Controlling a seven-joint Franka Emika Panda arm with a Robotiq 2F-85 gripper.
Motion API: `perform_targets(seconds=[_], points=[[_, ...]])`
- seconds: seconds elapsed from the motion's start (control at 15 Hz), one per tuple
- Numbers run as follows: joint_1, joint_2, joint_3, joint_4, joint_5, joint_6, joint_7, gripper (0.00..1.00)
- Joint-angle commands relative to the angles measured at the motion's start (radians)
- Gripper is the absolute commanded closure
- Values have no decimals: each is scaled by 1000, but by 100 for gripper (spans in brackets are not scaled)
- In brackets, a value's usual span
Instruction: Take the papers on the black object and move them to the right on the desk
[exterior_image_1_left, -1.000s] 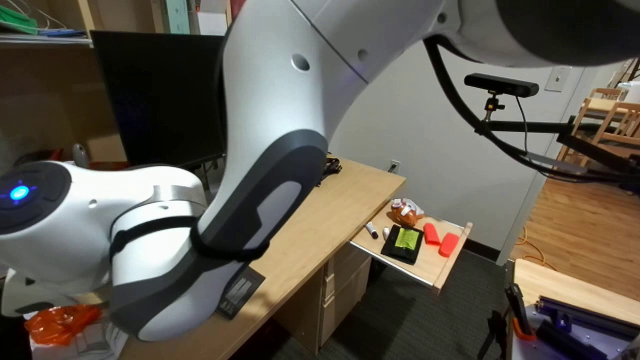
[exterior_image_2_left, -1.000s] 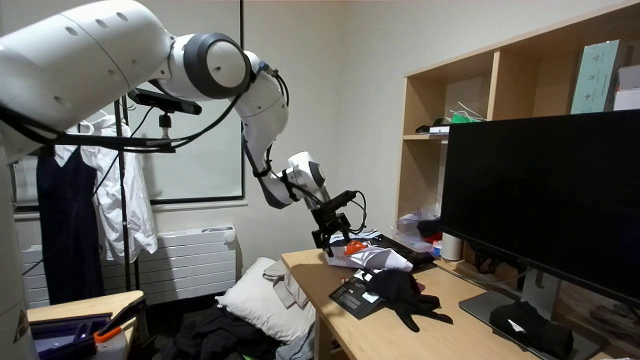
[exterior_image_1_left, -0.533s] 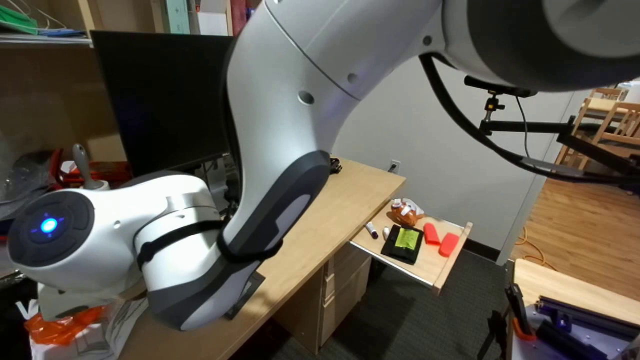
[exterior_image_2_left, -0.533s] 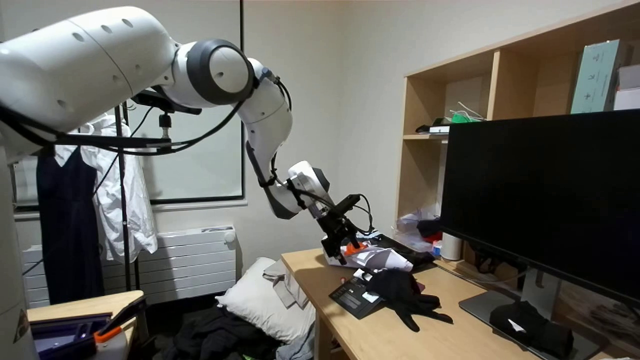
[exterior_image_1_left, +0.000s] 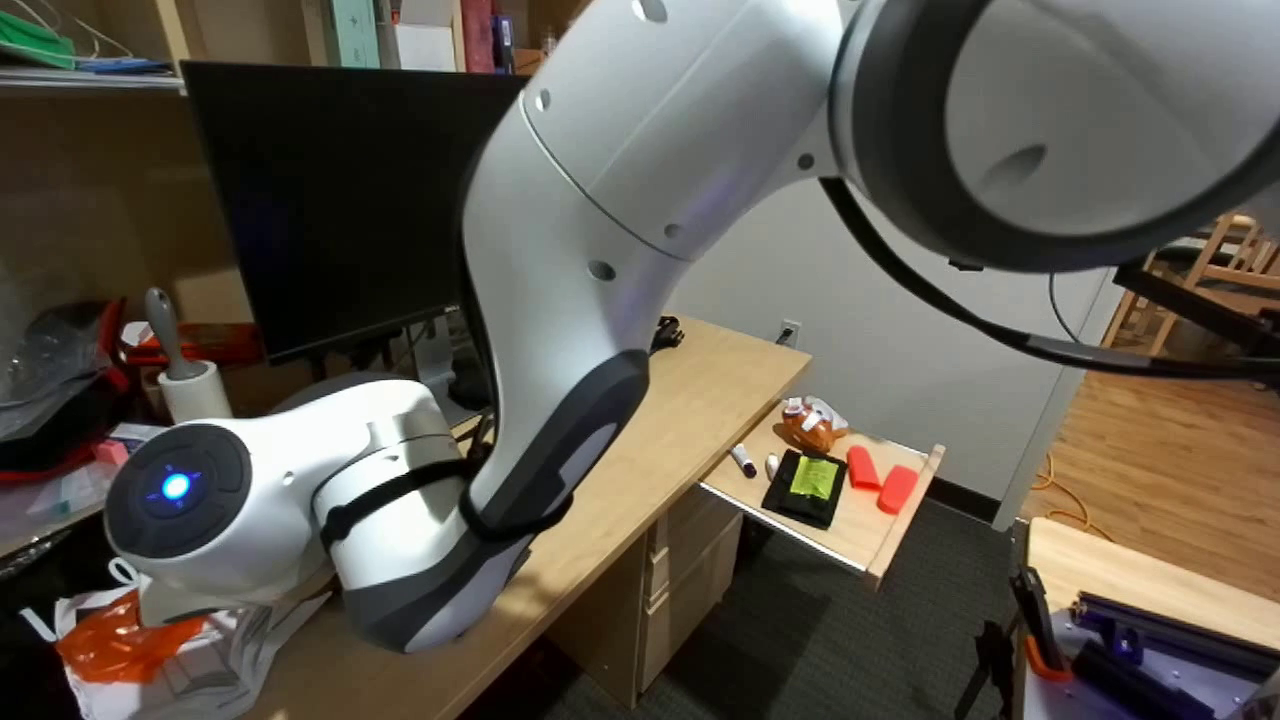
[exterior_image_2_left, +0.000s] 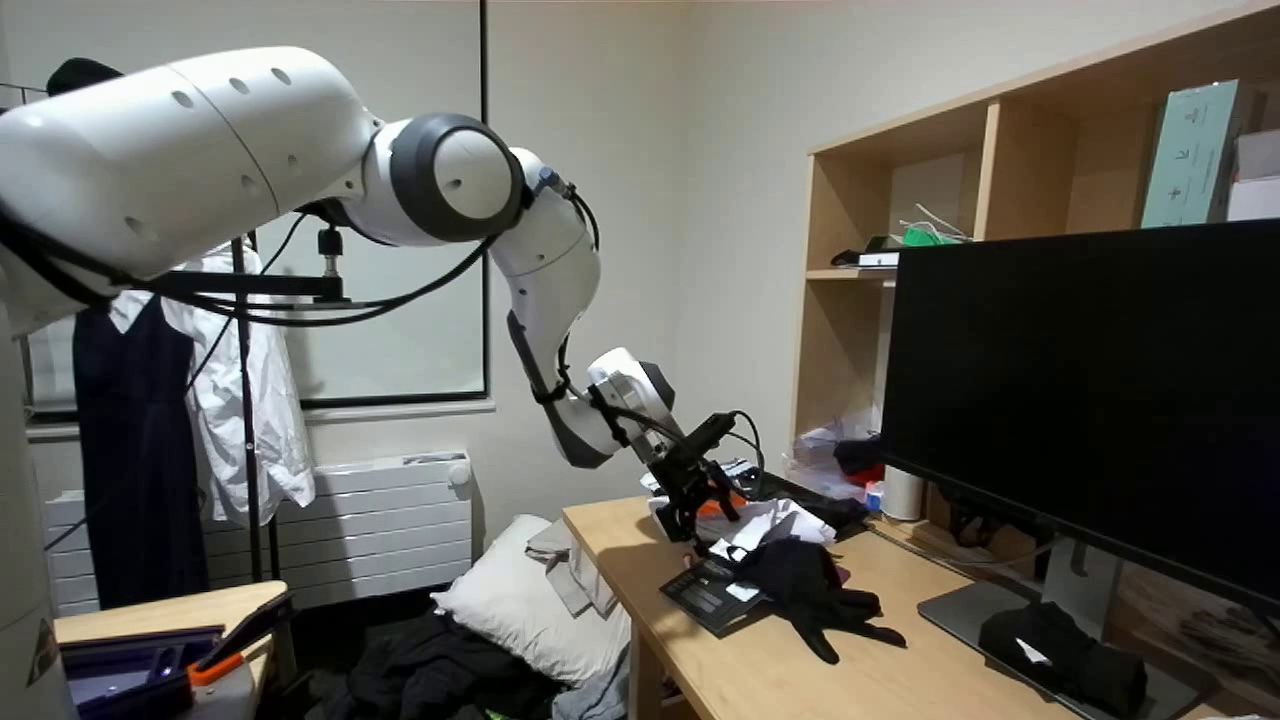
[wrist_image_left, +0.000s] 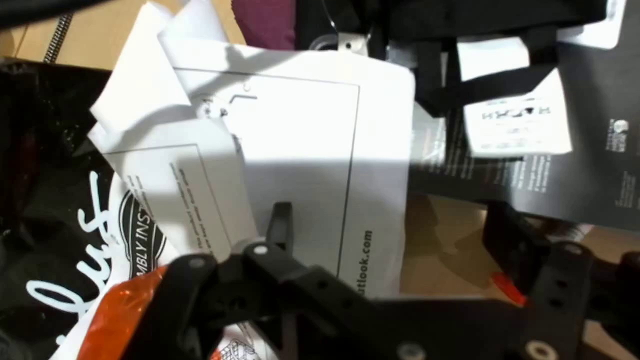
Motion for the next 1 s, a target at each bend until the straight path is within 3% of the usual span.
perform_targets(seconds=[0.0,0.33,0.93], points=[[-17,87,-13,118,-67,82,142,3],[27,124,-75,207,-183,236,372,0],[126,118,-193,241,-314,285,720,0]])
